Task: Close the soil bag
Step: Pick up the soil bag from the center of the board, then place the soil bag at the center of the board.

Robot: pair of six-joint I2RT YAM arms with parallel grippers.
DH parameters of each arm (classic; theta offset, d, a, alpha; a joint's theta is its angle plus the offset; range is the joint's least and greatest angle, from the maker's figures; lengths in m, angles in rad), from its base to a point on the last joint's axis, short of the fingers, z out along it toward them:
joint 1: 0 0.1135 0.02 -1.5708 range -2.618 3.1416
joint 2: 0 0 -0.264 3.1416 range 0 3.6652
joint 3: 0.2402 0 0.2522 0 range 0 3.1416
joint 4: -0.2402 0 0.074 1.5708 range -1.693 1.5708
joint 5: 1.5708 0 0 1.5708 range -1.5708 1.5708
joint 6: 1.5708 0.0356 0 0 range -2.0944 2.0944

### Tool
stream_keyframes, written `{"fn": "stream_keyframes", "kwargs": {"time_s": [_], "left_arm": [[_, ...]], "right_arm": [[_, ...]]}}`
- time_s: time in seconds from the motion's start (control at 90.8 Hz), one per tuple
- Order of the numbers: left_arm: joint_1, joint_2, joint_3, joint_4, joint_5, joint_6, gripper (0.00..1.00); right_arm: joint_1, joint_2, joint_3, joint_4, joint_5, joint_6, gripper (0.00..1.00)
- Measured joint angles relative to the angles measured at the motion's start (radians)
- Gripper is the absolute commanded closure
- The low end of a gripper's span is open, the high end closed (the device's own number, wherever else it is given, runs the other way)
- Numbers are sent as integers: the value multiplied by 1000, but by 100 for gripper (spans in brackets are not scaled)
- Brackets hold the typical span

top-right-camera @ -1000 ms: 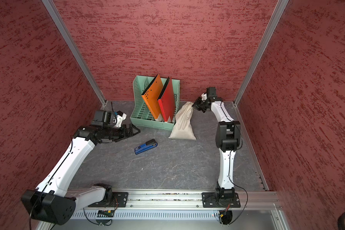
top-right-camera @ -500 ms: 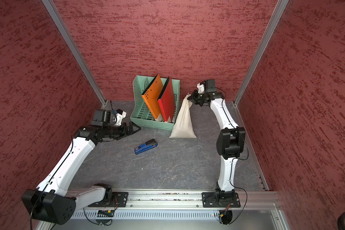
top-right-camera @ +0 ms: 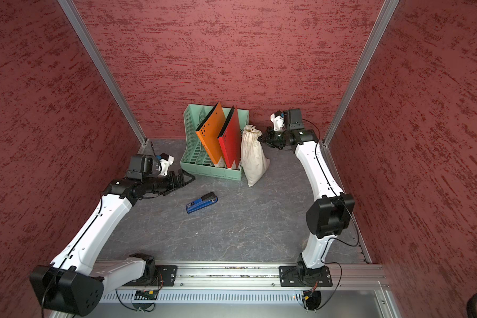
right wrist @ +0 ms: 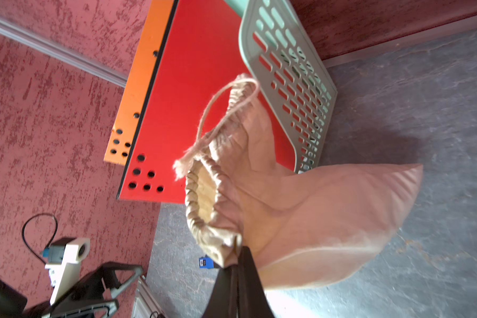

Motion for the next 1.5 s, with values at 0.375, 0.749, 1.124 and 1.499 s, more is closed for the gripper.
{"fn": "stream_keyframes", "kwargs": {"time_s": [0.375,0.749,1.124,1.499], "left_arm": [[1,-45,0,22,28,-54,0],[1,-114,-14,28,67,-121,0],[1,-135,-10,27,82,-143,0],[-1,-134,11,31,107,-213,0]], "right_arm": [[13,-189,-5,-58,-45,-67,100],[76,-356,-189,-42,-100,-37,100],[170,-474,-338,32,-76,5,100],[300,-450,-418,126,-51,24,100]]}}
